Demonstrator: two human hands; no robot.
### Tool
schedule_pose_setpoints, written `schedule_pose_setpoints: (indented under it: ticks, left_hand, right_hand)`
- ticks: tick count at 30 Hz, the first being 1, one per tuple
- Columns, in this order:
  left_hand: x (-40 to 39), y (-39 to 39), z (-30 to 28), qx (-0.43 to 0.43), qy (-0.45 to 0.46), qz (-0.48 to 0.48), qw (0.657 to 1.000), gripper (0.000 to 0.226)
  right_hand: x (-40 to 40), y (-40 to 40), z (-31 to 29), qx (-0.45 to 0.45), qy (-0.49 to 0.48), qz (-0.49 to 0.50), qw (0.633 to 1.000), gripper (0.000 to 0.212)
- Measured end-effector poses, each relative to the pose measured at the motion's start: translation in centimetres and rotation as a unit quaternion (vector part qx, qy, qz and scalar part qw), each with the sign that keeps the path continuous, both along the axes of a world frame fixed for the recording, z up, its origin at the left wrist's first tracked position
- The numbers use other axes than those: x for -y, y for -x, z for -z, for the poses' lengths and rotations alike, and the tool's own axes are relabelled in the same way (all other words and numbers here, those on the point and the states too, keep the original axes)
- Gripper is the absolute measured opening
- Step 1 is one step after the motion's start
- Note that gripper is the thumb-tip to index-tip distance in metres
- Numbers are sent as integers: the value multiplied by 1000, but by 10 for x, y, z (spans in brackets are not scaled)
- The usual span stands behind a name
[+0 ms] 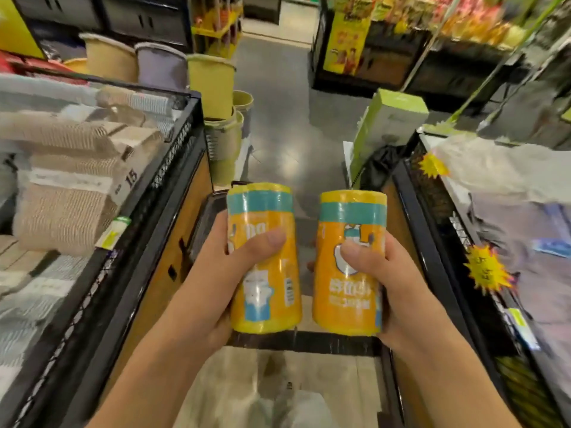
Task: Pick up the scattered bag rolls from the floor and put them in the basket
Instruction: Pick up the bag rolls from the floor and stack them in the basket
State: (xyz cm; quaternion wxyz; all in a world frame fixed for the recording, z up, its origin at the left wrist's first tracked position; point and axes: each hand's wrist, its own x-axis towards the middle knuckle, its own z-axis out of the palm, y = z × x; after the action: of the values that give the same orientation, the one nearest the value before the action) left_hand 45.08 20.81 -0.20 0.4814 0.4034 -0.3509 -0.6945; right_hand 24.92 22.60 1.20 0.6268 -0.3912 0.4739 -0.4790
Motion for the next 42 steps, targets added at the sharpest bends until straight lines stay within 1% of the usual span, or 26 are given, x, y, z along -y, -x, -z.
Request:
schedule_pose_setpoints:
  ticks: [5,11,14,17,22,24,27,30,32,34,35,39,42]
  left_hand:
    - [76,37,10,33,-9,-14,999,60]
    - [159,83,9,50,-7,-57,997,56]
    - [197,97,7,55,-1,-87,995,63]
    - [232,104,6,61,-1,-129,990,70]
    - [293,105,12,56,9,-176,983,60]
    - [319,100,18,53,5,-185,981,63]
    - [360,90,29,30,-1,-213,977,57]
    - [397,79,37,6,-16,-262,965,55]
    - [415,68,39,-5,-28,-282,959,60]
    - [429,54,39,-14,-32,-306,951,64]
    - [434,46,41,-14,-33,-325,945,62]
    - [441,21,47,-25,-48,-411,910,63]
    - [446,9,53,-19,-62,-492,868,57]
  right_hand:
    - [71,41,14,-9,-2,19,1000,67]
    - [168,92,19,-23,-9,-12,1000,71]
    - [216,107,19,-23,1,-23,999,70]
    - [260,113,20,-20,8,-34,999,70]
    - [334,111,25,-29,0,-79,996,68]
    - [366,106,28,-39,-5,-98,994,63]
    - [415,91,32,-63,-14,-130,989,52]
    - [466,72,34,-86,-20,-160,983,57]
    - [496,57,33,-94,-22,-181,979,62]
    - [524,39,32,-94,-20,-220,971,60]
    - [537,29,32,-93,-18,-243,966,57]
    - [579,-13,39,-77,-31,-328,941,44]
    - [606,-43,50,-71,-34,-394,916,38]
